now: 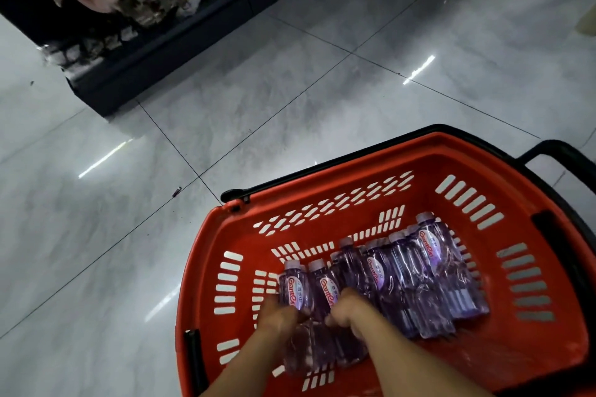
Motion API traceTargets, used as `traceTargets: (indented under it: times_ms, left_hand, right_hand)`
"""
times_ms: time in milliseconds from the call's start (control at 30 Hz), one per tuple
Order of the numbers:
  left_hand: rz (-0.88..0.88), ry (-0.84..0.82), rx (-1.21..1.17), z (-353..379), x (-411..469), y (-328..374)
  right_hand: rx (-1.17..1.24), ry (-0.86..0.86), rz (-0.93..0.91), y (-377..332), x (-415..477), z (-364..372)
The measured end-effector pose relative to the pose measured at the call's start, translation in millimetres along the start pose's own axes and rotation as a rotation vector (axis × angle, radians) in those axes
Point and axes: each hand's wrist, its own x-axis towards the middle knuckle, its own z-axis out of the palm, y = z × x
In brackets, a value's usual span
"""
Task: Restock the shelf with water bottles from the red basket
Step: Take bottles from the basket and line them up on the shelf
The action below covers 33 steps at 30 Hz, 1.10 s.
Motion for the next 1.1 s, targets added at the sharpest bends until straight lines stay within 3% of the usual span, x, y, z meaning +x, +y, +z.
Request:
traceTargets:
  times_ms: [200,367,633,867,1100]
  left_hand:
    - [0.098,-0.150,-0.102,-7.5,-44.3,8.7]
    - [0.369,-0.336,-0.060,-9.6,-105.0,76.9]
    - [0.862,-0.707,0.056,41.6,-267.0,148.2]
    - [1.014,-1.272,0.220,131.0,-429.5,106.2]
    - [1.035,-1.786,0.418,211.3,-571.6,-25.7]
  right_hand:
    - [0.177,0.086,-0.098,-6.8,-60.2,-31.5]
    - [0.346,0.284,-0.297,-11.1,-127.4,-87.4]
    - [0.664,0.873,-0.528,57.5,-313.5,-141.7]
    - [0.876,1.454,-0.493,188.2,-472.7,-119.1]
    - [1.001,2.004,-0.231,320.9,-581.1,-25.2]
